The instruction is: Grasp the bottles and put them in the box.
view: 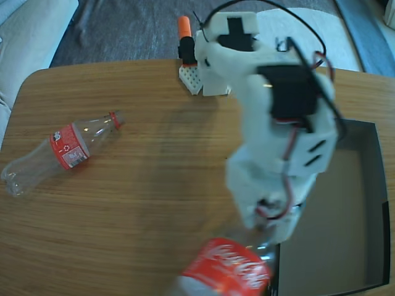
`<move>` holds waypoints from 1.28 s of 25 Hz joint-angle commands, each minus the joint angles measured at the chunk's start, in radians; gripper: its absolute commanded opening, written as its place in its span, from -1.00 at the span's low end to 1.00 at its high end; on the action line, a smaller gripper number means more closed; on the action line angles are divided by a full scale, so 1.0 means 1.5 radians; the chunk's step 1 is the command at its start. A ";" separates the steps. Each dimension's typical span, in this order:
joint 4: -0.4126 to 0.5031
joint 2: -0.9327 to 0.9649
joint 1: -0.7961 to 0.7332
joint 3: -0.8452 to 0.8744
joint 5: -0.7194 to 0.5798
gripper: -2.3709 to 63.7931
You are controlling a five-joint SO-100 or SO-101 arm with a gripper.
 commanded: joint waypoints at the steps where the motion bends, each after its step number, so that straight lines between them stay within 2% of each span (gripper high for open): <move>1: 0.045 0.029 -0.048 -0.042 0.006 -0.90; 10: 0.045 0.045 -0.183 -0.017 0.007 -0.90; 14: 0.045 0.076 -0.221 0.070 0.008 -0.90; 24: 0.044 0.201 -0.223 0.274 0.008 -0.90; 32: 0.007 0.295 -0.271 0.379 0.009 -0.90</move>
